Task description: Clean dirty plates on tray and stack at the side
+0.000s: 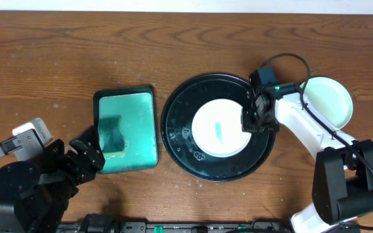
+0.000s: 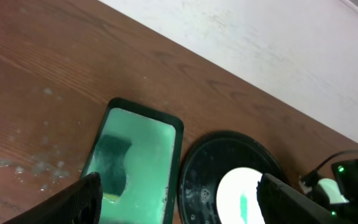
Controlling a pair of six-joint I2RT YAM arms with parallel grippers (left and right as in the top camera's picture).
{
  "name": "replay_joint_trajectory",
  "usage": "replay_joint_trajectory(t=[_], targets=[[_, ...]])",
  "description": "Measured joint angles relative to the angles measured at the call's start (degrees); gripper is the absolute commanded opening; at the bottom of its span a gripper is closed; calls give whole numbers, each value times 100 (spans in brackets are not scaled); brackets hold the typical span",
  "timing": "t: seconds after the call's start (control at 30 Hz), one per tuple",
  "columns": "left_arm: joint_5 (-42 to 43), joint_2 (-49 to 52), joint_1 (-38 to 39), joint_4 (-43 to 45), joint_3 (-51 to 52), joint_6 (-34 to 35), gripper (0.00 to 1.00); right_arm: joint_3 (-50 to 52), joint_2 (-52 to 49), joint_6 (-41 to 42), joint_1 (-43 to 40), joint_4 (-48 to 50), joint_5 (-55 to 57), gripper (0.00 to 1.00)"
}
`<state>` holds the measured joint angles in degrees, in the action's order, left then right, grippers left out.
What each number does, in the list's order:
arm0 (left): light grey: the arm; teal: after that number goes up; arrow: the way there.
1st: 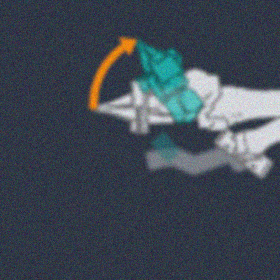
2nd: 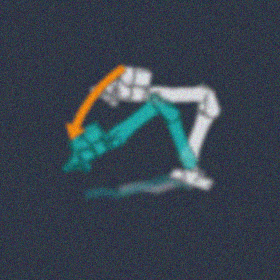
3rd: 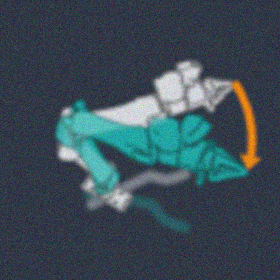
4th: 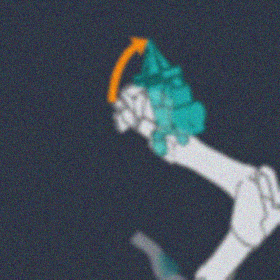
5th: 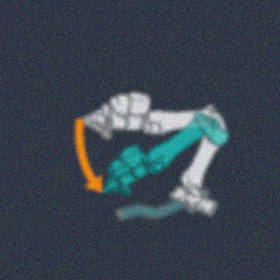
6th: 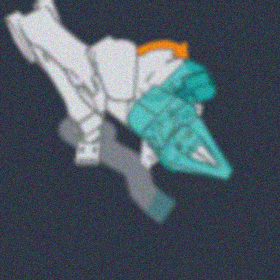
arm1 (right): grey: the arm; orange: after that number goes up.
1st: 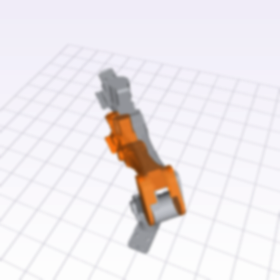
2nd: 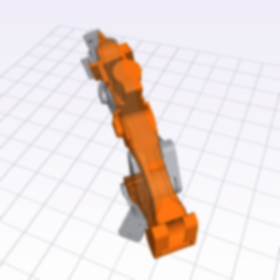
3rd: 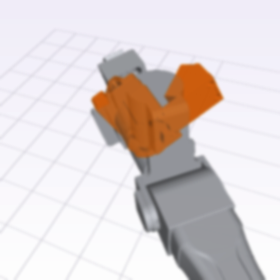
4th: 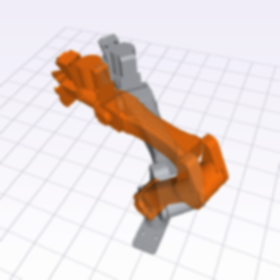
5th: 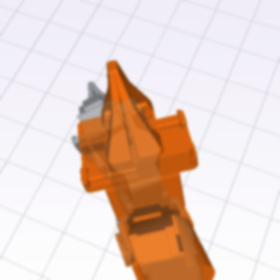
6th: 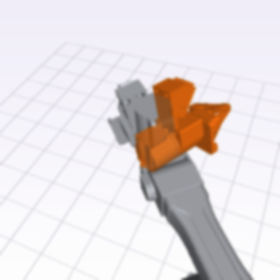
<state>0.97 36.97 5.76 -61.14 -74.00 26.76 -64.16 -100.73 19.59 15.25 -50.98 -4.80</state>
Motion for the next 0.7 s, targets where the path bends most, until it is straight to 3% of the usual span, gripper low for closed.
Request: replay_joint_trajectory(t=[0.3,0.43,0.5,0.53,0.7], targets=[[-2,0,0,2,-2,0,80,293,35,-39,-2,553,-284,31],[-2,0,0,4,2,-35,79,260,317,-280,-125,695,-365,31],[-4,13,0,-2,39,-131,65,223,481,-356,-249,704,-387,29],[-7,35,0,-44,103,-199,63,205,533,-380,-326,702,-398,29],[-367,807,0,-446,942,-109,63,186,575,-599,-555,719,-553,29]])
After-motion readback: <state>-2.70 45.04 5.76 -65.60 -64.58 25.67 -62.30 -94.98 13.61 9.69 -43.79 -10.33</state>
